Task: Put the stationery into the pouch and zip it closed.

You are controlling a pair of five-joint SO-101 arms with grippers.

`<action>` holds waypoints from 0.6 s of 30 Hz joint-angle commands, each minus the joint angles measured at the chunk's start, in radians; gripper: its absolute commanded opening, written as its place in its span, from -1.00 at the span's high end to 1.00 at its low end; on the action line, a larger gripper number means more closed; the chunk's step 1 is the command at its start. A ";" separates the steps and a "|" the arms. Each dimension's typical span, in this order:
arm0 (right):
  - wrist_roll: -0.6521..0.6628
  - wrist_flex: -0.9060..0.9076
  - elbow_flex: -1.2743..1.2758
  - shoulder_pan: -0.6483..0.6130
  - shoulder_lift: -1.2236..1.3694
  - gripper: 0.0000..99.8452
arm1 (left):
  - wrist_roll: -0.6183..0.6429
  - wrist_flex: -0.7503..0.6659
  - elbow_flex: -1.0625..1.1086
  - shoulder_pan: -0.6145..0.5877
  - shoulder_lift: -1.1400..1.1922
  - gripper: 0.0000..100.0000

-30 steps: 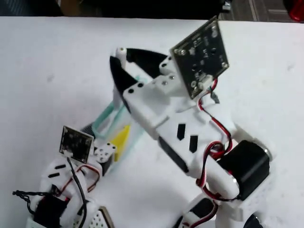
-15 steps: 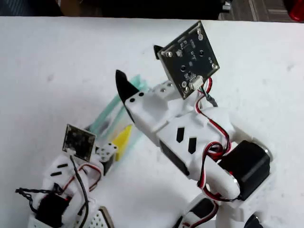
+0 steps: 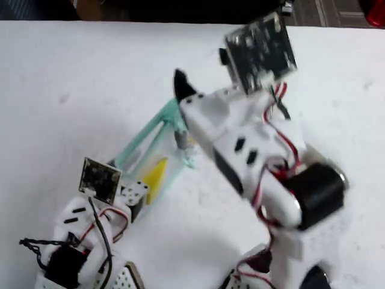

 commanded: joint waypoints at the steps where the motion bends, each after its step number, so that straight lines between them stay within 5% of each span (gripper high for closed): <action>1: 0.000 -0.019 -0.029 0.116 0.085 0.53 | 0.011 -0.023 -0.011 0.007 -0.001 0.58; 9: -0.216 -0.084 -0.037 0.312 0.453 0.53 | 0.011 -0.052 -0.018 -0.073 -0.001 0.95; 18: -0.241 -0.243 -0.038 0.274 0.831 0.53 | 0.018 -0.061 -0.018 -0.133 -0.001 0.94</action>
